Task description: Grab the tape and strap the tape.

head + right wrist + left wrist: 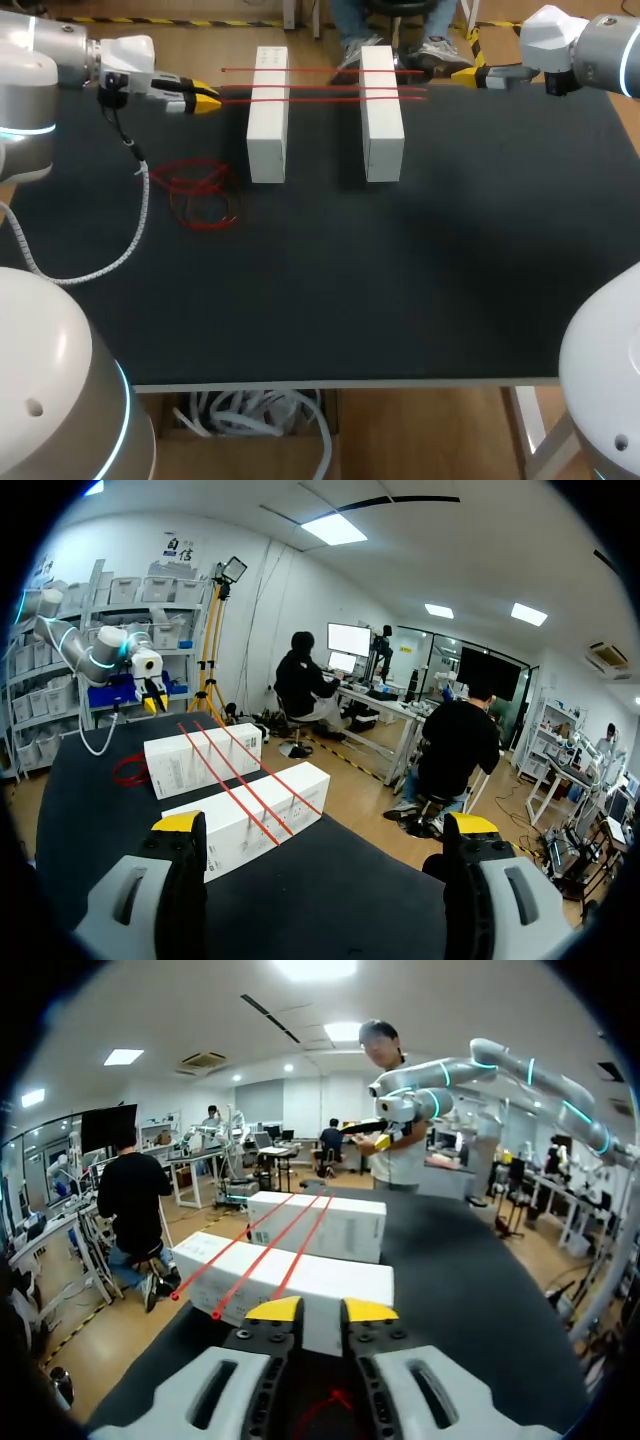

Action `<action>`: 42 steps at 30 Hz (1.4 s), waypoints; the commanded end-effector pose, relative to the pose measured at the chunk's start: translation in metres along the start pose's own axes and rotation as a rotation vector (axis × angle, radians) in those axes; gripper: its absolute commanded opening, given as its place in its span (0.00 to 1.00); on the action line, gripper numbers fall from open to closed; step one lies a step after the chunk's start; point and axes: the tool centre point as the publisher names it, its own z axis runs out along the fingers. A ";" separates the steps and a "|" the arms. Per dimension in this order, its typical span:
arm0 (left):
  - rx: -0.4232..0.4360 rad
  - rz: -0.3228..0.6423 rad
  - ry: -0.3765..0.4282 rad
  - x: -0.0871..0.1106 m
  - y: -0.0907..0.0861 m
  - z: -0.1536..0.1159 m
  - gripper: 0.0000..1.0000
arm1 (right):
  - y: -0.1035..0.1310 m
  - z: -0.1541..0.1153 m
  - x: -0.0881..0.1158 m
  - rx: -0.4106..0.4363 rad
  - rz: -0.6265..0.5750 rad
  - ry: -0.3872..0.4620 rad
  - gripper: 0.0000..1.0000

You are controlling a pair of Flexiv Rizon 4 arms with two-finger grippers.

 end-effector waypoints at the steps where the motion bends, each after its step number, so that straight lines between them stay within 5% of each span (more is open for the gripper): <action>1: 0.004 0.001 0.014 -0.008 0.003 0.004 0.22 | 0.000 0.001 -0.001 0.003 0.000 0.005 1.00; 4: 0.005 0.005 0.017 -0.012 0.004 0.005 0.30 | 0.000 0.001 -0.001 0.003 0.000 0.005 1.00; 5: 0.004 0.006 0.016 -0.014 0.004 0.005 0.17 | 0.000 0.001 -0.001 0.003 0.000 0.005 1.00; 6: 0.004 0.007 0.014 -0.016 0.004 0.006 0.16 | 0.000 0.001 -0.001 0.003 0.000 0.005 1.00; 10: 0.003 0.010 0.005 -0.023 0.006 0.007 0.33 | 0.000 0.001 -0.001 0.003 0.000 0.005 1.00; 12: 0.006 0.010 0.008 -0.025 0.007 0.007 0.28 | 0.000 0.001 -0.001 0.003 0.000 0.005 1.00; 21: 0.019 0.005 -0.004 -0.039 0.011 0.013 0.37 | 0.000 0.001 -0.001 0.003 0.000 0.005 1.00; 24: 0.020 0.002 -0.004 -0.045 0.013 0.016 0.31 | 0.000 0.001 -0.001 0.003 0.000 0.005 1.00; 32: 0.017 -0.008 -0.002 -0.051 0.021 0.022 0.40 | 0.000 0.001 -0.001 0.003 0.000 0.005 1.00; 42: 0.018 -0.034 0.005 -0.047 0.032 0.028 0.37 | 0.000 0.001 -0.001 0.003 0.000 0.005 1.00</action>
